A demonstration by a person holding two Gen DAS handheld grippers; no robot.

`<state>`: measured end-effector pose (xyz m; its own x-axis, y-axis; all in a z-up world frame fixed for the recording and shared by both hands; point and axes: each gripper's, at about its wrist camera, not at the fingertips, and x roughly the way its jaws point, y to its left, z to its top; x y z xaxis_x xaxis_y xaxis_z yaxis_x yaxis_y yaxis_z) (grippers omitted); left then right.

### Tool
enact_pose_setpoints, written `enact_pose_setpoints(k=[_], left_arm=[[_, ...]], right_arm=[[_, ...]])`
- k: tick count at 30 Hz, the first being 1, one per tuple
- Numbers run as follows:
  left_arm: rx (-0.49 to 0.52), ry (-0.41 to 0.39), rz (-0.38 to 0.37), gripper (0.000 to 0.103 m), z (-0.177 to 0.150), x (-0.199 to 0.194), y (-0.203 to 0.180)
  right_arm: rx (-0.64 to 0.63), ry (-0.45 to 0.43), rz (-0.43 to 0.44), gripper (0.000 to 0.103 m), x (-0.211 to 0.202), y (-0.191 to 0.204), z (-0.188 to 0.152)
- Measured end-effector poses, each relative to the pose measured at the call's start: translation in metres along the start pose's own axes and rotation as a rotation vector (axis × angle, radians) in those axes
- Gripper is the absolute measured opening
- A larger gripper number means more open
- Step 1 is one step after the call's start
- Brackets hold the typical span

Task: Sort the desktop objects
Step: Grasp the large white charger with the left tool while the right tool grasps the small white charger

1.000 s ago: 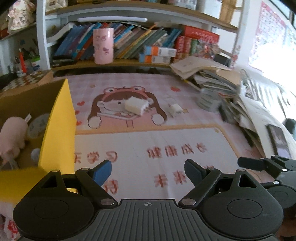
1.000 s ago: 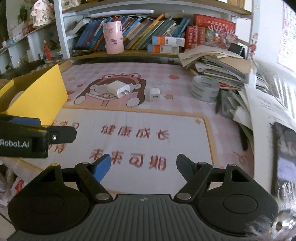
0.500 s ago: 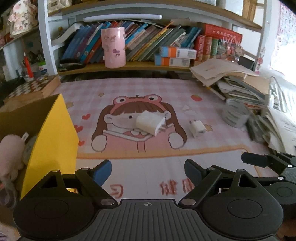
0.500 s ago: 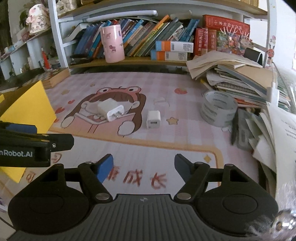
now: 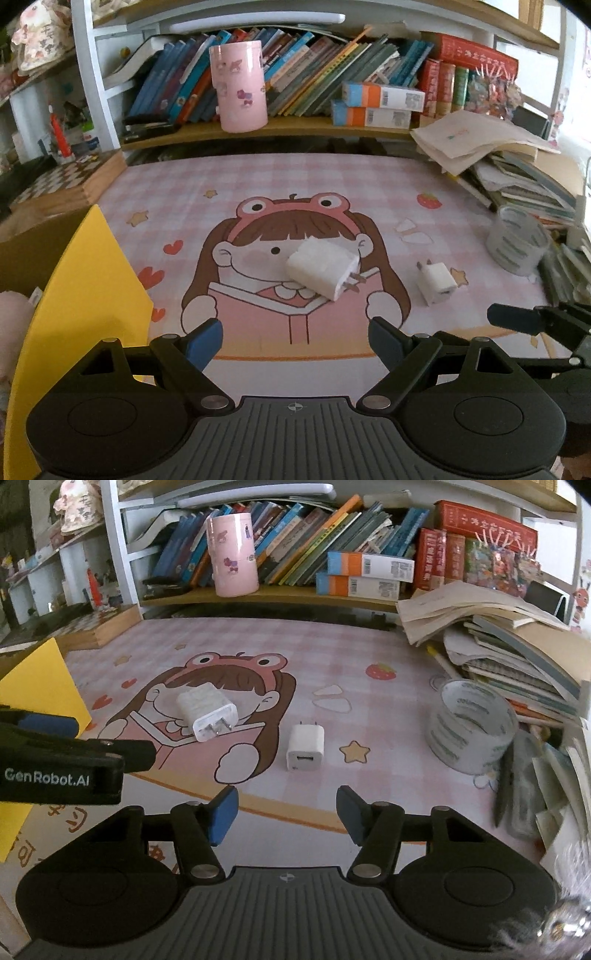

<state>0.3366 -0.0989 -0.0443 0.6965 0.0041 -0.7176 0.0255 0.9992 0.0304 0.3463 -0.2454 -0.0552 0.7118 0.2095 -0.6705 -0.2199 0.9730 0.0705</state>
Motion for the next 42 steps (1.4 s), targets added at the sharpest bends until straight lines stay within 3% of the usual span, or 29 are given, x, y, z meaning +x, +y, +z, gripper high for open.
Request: enact_pose_setpoints(k=[16, 19, 20, 21, 22, 39, 42], left_arm=[[0.035, -0.003, 0.013, 0.088, 0.021, 0.026, -0.006], [0.02, 0.002, 0.014, 0.088, 0.023, 0.032, -0.005], [0.018, 0.004, 0.013, 0.088, 0.024, 0.034, -0.005], [0.019, 0.007, 0.012, 0.088, 0.024, 0.036, -0.005], [0.022, 0.009, 0.012, 0.088, 0.025, 0.038, -0.006], [0.02, 0.029, 0.005, 0.086, 0.029, 0.08, -0.021], [0.033, 0.038, -0.003, 0.075, 0.028, 0.085, -0.023]], right_arm=[[-0.043, 0.0, -0.019, 0.054, 0.043, -0.007, 0.015], [-0.05, -0.004, -0.022, 0.05, 0.052, -0.011, 0.018], [-0.052, -0.009, -0.019, 0.045, 0.055, -0.012, 0.019], [-0.053, -0.017, -0.013, 0.031, 0.056, -0.014, 0.02], [-0.058, -0.024, -0.003, 0.025, 0.057, -0.015, 0.021], [0.085, -0.014, -0.019, 0.024, 0.015, -0.042, 0.005], [0.081, -0.018, -0.006, 0.024, 0.009, -0.04, 0.003]])
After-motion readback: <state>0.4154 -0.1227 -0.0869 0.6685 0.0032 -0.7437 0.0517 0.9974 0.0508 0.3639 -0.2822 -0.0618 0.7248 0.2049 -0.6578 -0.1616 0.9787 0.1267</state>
